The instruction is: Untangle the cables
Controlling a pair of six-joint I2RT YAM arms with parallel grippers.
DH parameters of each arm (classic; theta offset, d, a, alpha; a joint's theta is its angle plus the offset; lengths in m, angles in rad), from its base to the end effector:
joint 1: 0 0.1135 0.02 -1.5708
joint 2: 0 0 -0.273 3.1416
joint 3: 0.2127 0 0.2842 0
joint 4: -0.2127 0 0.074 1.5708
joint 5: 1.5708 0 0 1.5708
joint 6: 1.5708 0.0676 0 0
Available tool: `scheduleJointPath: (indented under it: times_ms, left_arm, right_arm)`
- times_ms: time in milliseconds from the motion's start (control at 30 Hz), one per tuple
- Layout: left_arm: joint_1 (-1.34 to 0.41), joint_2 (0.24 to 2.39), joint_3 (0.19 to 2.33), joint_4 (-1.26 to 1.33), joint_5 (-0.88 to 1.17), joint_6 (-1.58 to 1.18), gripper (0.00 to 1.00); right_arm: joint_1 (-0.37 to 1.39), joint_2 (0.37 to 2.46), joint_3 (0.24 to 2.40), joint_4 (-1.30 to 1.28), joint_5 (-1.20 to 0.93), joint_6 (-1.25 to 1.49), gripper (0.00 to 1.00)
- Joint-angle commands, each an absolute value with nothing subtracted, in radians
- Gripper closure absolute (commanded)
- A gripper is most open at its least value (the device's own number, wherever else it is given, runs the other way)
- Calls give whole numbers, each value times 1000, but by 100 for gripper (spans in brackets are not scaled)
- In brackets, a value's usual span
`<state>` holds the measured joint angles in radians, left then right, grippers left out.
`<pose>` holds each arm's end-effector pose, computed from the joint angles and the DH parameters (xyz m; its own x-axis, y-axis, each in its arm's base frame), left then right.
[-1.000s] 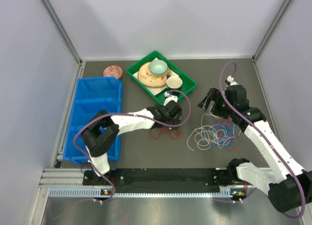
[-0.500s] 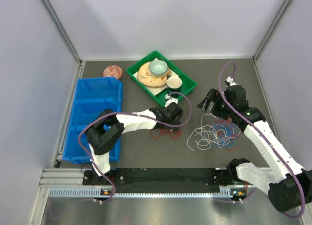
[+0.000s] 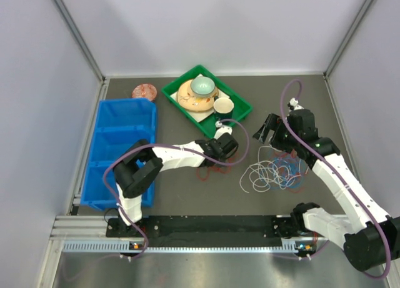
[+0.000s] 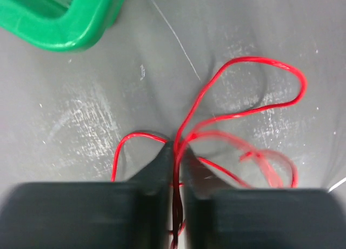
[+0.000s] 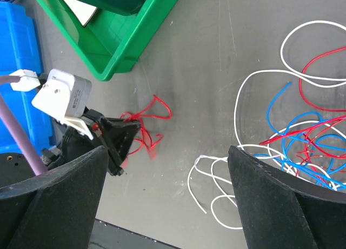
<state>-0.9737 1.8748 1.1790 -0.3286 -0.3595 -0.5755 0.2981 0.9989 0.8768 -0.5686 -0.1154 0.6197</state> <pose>0.2585 -0.3379 0.1247 -0.7684 0.2240 -0.5995 0.3018 0.9529 -0.0306 0.2501 0.0850 0.2788 -0.7145 0.3840 -0.5849 0.0471 0.8604 0.5074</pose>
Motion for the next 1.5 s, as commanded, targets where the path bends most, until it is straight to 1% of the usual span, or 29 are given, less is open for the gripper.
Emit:
scheduleJointPath:
  times_ms: [0,67,200,400,600,667,700,800,867,900,1033,1100,1200,1267,1333,1400,1467]
  left_arm:
    - [-977,1812,1223,-319,-383,-557,100]
    - [-977,1773,1227,-333,-374,-539,100]
    - [-974,1627,1246,-371,-302,-483,100]
    - [-905,1409,1267,-448,-336,-443,100]
    - [-692,1269,1354,-546,-322,-393,100]
    - [-651,1252,1379,-564,-362,-364,100]
    - [-622,1247,1396,-571,-426,-351,100]
    - [-545,1258,1401,-569,-517,-313,100]
    - [-488,1269,1385,-535,-505,-318,100]
    - [-423,1272,1362,-517,-471,-324,100]
    - [-276,1308,1316,-428,-373,-327,100]
    - [-206,1327,1274,-336,-341,-311,100]
    - [-143,1359,1221,-224,-261,-270,100]
    - [-124,1370,1177,-178,-253,-244,100]
    - [-104,1371,1128,-65,-227,-189,100]
    - [-98,1364,1046,80,-241,-160,100]
    - [-88,1361,981,162,-262,-121,100]
  right_arm:
    - [295,989,879,-540,-123,612,9]
    - [296,989,879,-538,-123,614,9]
    - [296,989,884,-538,-124,615,9]
    - [296,992,887,-537,-127,614,10]
    - [295,1005,899,-526,-140,618,10]
    - [296,1009,903,-520,-147,615,10]
    - [296,1018,904,-517,-152,615,10]
    - [295,1035,907,-500,-175,617,10]
    - [296,1043,908,-491,-186,623,10]
    - [296,1045,910,-488,-192,623,10]
    - [296,1036,907,-486,-192,617,11]
    - [296,1031,897,-485,-190,618,11]
    - [296,1026,882,-486,-193,617,11]
    - [296,1026,871,-485,-193,621,11]
    - [296,1025,867,-486,-195,623,11]
    - [296,1026,861,-485,-193,623,10]
    - [296,1031,859,-483,-192,620,10]
